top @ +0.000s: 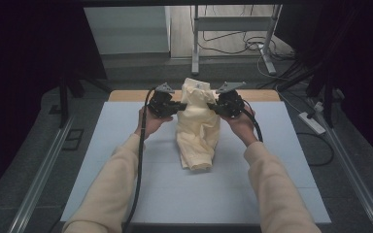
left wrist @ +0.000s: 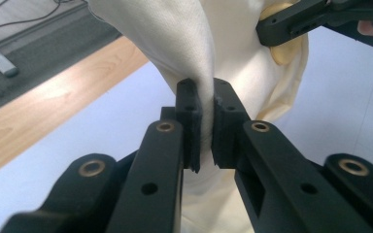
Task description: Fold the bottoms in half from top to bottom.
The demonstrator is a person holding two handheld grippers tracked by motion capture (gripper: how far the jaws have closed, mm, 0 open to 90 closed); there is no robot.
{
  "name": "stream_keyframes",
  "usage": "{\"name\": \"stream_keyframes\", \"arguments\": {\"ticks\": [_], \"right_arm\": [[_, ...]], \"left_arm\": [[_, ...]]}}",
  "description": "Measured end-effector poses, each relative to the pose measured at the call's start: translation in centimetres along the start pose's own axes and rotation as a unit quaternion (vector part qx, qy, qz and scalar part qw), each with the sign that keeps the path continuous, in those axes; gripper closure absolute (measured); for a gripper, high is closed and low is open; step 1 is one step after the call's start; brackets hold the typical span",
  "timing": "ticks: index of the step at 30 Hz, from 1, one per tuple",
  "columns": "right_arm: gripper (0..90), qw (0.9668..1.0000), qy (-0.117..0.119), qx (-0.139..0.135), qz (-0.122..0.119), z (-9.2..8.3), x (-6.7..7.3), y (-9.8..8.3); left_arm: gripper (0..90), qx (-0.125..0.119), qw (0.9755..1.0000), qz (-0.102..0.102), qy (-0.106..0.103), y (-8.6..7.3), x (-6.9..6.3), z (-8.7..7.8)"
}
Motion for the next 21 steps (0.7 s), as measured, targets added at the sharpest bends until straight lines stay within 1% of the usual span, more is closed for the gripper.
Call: {"name": "stream_keyframes", "arguments": {"ticks": [5, 8, 14, 18, 21], "right_arm": [[73.5, 1.0, 0.003, 0.003, 0.003, 0.1, 0.4, -0.9], [73.5, 1.0, 0.005, 0.005, 0.003, 0.0, 0.7, -1.2], [73.5, 0.9999, 0.01, 0.008, 0.009, -0.1, 1.2, -1.8], [73.5, 0.9997, 0.015, 0.01, 0.016, -0.3, 1.6, -2.4], [73.4, 0.9996, 0.019, 0.009, 0.017, -0.5, 2.1, -2.8]], "left_arm": [[83.0, 0.003, 1.0, -0.004, -0.004, -0.9, -0.2, 0.0], [83.1, 0.004, 1.0, -0.005, -0.006, -1.3, -0.4, 0.0], [83.0, 0.008, 0.9999, -0.006, -0.009, -2.0, -0.7, -0.2], [82.9, 0.008, 0.9999, -0.007, -0.012, -2.6, -1.2, -0.4], [82.9, 0.008, 0.9998, -0.006, -0.015, -3.2, -1.5, -0.5]]}}
Point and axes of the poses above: each handheld gripper's, and its own axes: z roughly forward along the jaws, y roughly out of its top, x roughly to its left, the point moved 7 cm from there along z, roughly forward along the jaws, and after that the axes turned 15 degrees about -x, right-handed, at the moved point
